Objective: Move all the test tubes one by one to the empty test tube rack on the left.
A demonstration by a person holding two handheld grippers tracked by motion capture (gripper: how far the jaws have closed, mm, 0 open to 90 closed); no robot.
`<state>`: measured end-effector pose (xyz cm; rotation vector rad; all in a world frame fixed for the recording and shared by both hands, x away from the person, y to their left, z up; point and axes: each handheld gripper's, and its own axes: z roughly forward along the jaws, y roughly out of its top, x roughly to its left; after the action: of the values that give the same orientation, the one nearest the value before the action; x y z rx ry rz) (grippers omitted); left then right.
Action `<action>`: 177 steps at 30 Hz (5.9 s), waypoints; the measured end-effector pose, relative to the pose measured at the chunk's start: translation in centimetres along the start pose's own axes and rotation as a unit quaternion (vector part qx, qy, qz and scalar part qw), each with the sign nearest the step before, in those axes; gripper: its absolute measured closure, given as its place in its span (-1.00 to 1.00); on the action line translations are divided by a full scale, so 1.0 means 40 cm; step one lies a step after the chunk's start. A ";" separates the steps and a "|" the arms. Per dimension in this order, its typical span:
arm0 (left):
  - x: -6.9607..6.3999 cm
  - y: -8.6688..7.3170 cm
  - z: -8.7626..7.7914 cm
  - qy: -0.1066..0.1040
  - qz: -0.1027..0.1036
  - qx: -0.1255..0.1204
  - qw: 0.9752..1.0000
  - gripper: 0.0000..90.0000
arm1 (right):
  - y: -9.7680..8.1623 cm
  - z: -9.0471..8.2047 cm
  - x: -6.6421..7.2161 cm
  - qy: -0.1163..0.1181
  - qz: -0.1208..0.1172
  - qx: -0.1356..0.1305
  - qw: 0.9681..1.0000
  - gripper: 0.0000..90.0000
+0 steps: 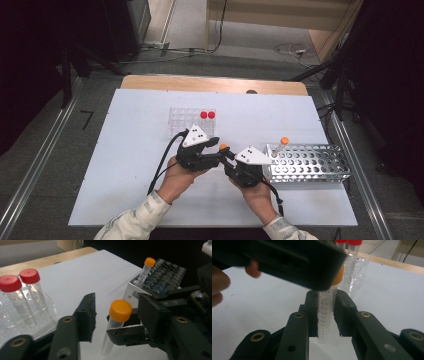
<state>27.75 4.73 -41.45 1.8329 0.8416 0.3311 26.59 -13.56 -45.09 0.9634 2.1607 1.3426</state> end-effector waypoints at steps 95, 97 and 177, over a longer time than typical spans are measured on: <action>0.198 0.001 -0.075 0.187 -0.068 -0.035 0.979 -0.66 | -0.087 -0.180 -0.300 -0.159 0.072 0.012 0.985 -0.05; 0.189 0.003 -0.074 0.182 -0.064 -0.035 0.981 -0.66 | -0.087 -0.170 -0.300 -0.160 0.073 0.015 0.984 0.08; 0.133 0.044 -0.136 0.090 -0.035 -0.048 0.994 0.56 | 0.026 -0.100 -0.057 0.011 0.002 0.024 1.000 -0.41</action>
<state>29.11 11.79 -38.45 1.6971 0.9945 0.4890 25.84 -17.38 -42.41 0.9767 2.2180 1.3145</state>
